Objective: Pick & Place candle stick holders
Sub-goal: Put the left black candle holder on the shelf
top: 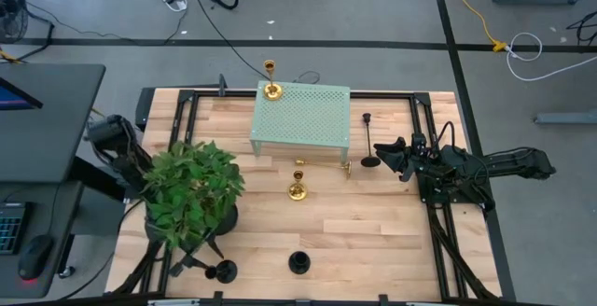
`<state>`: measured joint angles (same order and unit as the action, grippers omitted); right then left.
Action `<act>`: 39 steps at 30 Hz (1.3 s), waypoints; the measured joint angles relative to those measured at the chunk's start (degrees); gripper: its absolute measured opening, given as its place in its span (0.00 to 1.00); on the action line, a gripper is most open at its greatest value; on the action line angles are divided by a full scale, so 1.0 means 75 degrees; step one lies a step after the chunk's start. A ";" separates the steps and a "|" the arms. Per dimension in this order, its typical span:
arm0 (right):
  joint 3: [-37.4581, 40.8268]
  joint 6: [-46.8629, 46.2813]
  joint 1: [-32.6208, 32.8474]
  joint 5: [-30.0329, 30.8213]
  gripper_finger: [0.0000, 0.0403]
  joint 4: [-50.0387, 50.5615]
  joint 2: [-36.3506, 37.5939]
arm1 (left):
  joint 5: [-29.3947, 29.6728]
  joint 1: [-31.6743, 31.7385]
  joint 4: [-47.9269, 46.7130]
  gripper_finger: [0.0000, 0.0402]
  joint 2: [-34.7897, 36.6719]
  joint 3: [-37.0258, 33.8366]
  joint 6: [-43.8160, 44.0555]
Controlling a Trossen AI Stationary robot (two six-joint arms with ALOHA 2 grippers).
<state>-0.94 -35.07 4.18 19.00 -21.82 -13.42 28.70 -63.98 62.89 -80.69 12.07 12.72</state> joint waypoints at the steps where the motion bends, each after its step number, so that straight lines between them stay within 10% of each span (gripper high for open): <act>1: 0.0000 0.0000 0.0000 0.0000 0.46 0.0000 0.0000 | -0.0175 0.0052 -0.0002 0.46 -0.0100 0.0079 -0.0027; 15: 0.0000 0.0009 -0.0002 0.0000 0.46 0.0000 0.0000 | -0.0449 0.0253 -0.0021 0.45 -0.0247 0.0127 0.0093; 30: 0.0001 0.0012 -0.0001 0.0000 0.46 0.0067 0.0001 | -0.0689 0.0253 -0.0014 0.04 -0.0247 0.0127 -0.0235; 39: 0.0001 -0.0056 0.0000 -0.0001 0.46 0.0319 -0.0001 | -0.0752 0.0253 -0.0009 0.03 -0.0247 0.0130 -0.0280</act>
<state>-0.94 -35.49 4.18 19.00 -19.43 -13.43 23.06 -62.08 62.83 -82.54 13.04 10.62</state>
